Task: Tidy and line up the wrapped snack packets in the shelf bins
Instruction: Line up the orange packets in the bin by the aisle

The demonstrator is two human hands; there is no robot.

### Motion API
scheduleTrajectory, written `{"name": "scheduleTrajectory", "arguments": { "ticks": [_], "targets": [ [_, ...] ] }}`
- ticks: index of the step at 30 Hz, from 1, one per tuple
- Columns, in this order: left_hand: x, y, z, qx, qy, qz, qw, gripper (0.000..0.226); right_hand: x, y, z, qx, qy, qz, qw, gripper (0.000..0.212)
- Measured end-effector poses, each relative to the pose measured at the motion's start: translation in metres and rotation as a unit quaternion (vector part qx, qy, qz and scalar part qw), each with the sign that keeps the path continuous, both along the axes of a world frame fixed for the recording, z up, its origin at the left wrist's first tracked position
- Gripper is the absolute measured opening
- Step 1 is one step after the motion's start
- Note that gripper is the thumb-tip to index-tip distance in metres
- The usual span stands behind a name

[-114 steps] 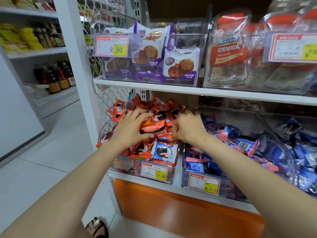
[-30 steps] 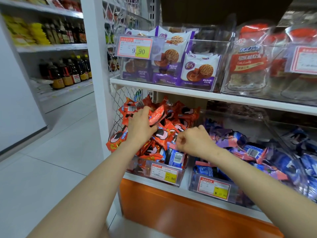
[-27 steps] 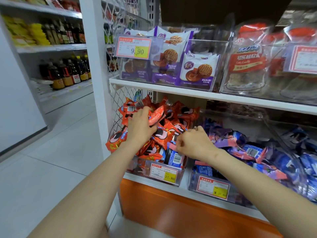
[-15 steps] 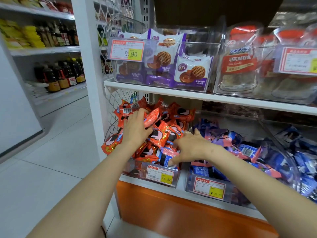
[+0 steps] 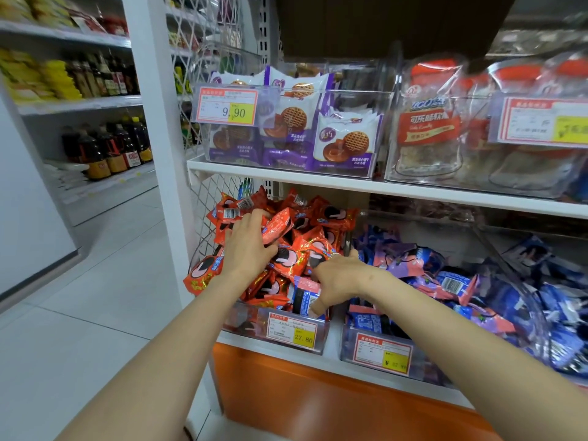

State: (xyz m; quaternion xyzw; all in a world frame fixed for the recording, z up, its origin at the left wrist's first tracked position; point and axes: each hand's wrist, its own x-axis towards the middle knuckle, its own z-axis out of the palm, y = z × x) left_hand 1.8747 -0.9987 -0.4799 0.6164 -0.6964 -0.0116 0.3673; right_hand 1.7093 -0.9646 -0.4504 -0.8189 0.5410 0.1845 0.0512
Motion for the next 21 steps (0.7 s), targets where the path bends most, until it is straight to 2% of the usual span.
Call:
{"name": "scheduleTrajectory", "arguments": {
  "ticks": [4, 10, 16, 21],
  "targets": [
    [0.000, 0.000, 0.000, 0.001, 0.001, -0.001, 1.000, 0.049, 0.000, 0.004, 0.001, -0.011, -0.030, -0.008, 0.999, 0.054],
    [0.002, -0.001, -0.001, 0.000, -0.010, 0.000, 1.000, 0.049, -0.010, 0.008, 0.000, -0.026, -0.165, -0.016, 0.986, 0.053],
    [0.004, -0.003, -0.003, 0.003, -0.007, -0.023, 1.000, 0.050, -0.030, 0.006, 0.000, -0.035, -0.300, -0.025, 0.953, 0.047],
    [0.008, 0.001, 0.003, 0.058, 0.066, -0.057, 0.995, 0.060, -0.040, 0.004, 0.001, -0.010, -0.422, -0.051, 0.905, 0.048]
  ]
}}
